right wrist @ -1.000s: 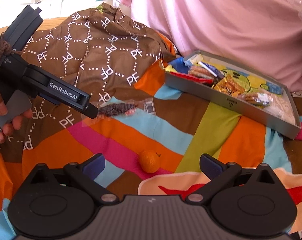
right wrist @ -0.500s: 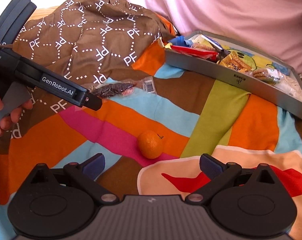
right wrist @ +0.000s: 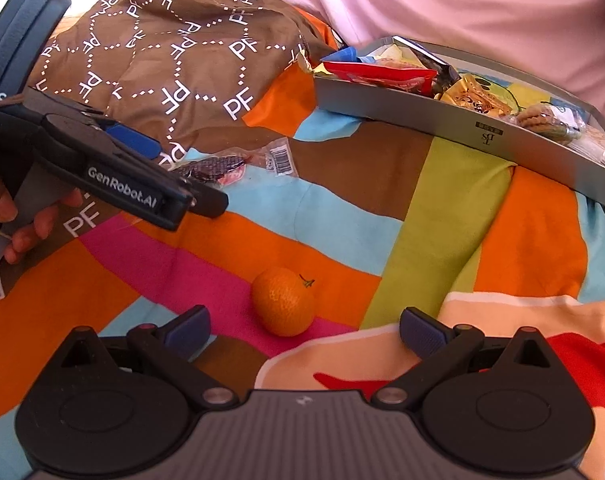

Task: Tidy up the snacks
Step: 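Grasp the dark jerky pack with the left tool while the right tool grasps the mandarin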

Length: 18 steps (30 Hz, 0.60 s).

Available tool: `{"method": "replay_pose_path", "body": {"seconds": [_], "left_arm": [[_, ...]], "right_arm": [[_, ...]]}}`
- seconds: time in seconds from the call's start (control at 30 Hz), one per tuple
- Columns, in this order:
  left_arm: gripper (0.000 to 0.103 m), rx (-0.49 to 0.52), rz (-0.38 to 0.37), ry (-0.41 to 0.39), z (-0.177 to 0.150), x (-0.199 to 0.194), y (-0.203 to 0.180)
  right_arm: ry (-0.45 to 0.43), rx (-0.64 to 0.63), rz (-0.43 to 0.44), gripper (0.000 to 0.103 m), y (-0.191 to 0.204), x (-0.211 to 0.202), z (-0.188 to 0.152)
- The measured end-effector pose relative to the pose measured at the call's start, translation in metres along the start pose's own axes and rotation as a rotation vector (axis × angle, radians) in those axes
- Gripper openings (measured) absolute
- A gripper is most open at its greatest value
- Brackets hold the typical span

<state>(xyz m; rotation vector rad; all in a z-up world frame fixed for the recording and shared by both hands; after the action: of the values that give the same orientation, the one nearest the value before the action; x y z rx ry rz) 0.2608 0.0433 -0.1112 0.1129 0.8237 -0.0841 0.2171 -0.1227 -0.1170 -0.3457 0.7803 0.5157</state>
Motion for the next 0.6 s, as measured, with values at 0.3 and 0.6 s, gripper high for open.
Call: {"method": "replay_pose_path", "body": {"seconds": [0.3,0.6], "left_arm": [[0.102,0.093,0.016,0.026,0.001,0.015,-0.004],[0.094,0.124,-0.068,0.038,-0.004,0.012,-0.011]], "right_arm": [[-0.011,0.008,0.003,0.103,-0.001,0.010,0.002],[-0.004,0.005,-0.002,0.103,0.000,0.011,0.001]]}}
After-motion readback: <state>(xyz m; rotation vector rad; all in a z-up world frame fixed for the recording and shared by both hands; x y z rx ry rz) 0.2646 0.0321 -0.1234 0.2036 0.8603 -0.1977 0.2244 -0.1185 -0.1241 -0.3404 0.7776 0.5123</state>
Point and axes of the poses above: each gripper's, at about its wrist camera, not at the fingertips, and x roughly the way its jaws point, y to its left, z to its top, the point moved 6 cm from there along x, roughly the way its jaws point, and after that the axes turned 7 degrees about y, right-handed, at the moved point
